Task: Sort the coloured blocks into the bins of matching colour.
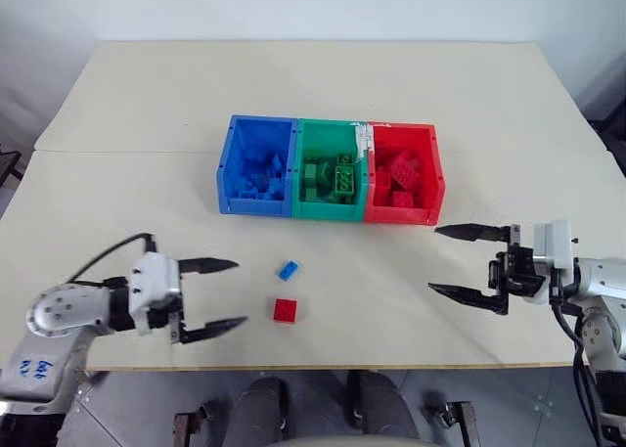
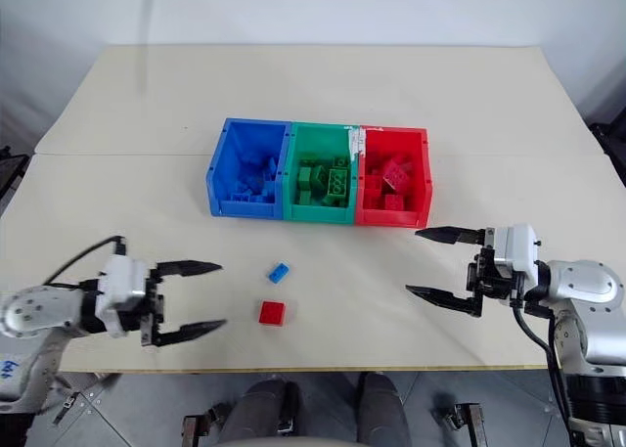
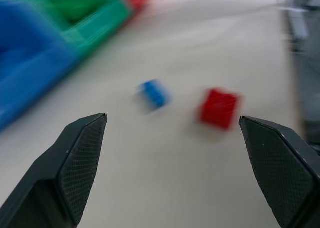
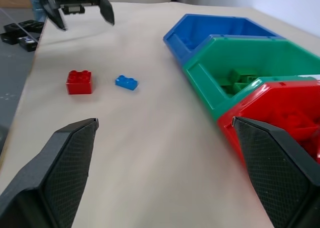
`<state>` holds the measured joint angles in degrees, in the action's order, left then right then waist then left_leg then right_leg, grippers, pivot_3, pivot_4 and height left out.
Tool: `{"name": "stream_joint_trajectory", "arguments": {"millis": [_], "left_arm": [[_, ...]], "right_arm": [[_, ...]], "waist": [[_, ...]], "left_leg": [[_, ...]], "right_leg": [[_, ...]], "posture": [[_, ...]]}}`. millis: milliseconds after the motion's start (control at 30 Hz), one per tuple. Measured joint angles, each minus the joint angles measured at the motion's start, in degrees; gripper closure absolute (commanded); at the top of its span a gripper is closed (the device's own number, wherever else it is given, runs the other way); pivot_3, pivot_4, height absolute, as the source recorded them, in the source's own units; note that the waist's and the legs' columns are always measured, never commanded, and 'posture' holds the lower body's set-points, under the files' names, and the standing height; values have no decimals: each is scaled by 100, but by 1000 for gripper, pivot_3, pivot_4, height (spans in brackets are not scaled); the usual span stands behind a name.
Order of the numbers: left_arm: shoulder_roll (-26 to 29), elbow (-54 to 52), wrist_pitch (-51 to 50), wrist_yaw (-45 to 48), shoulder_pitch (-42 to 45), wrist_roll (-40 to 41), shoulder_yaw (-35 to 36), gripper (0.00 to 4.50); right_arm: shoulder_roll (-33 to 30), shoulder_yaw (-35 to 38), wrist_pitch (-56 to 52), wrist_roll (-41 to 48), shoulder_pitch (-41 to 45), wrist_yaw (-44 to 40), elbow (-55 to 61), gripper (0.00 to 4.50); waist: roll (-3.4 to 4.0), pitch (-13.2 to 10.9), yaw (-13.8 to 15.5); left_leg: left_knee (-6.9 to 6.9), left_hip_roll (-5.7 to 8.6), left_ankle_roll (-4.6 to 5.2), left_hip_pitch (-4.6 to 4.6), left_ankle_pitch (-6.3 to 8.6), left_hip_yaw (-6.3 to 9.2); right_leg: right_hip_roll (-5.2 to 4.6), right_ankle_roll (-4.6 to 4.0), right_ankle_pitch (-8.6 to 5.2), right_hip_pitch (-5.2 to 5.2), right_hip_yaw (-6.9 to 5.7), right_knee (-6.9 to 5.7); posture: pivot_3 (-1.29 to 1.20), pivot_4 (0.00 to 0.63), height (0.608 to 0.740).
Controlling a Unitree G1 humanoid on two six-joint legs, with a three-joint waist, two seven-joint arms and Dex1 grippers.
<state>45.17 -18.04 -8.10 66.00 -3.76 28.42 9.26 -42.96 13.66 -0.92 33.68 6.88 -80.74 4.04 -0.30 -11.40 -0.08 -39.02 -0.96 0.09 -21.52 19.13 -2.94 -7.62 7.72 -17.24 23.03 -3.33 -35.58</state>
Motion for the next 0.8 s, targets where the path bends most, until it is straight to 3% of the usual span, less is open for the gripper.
{"name": "stream_joint_trajectory", "arguments": {"millis": [400, 633, 733, 800], "left_arm": [[-410, 558, 107, 207, 1122, -1075, -1853, 0], [-493, 807, 123, -49, 1300, -1513, -2046, 0], [-497, 807, 120, -105, 1302, -1528, -2047, 604], [-501, 807, 109, -140, 1300, -1526, -2046, 1240]], "right_arm": [[-35, -510, -399, 302, -192, -333, 901, 15], [-35, -502, -304, 288, -293, -351, 823, 15], [-36, -377, -234, 286, -369, -351, 704, 0], [-36, -304, -141, 286, -434, -373, 656, 0]], "waist": [[0, 0, 7], [-1, 0, 10], [-1, 0, 11], [-1, 0, 11]], "left_leg": [[-1, 4, 2, 26, 1, 7], [-2, 3, 3, 26, 1, 10], [-2, 1, 3, 27, 1, 12], [-2, 2, 3, 27, 1, 12]], "right_leg": [[4, 0, 0, -36, -6, 8], [2, 0, 0, -38, -8, 9], [2, 0, 0, -39, -10, 9], [1, 1, 0, -39, -10, 9]], "posture": [[0, 150, 740], [0, 150, 740], [0, 150, 740], [0, 150, 740]]}}
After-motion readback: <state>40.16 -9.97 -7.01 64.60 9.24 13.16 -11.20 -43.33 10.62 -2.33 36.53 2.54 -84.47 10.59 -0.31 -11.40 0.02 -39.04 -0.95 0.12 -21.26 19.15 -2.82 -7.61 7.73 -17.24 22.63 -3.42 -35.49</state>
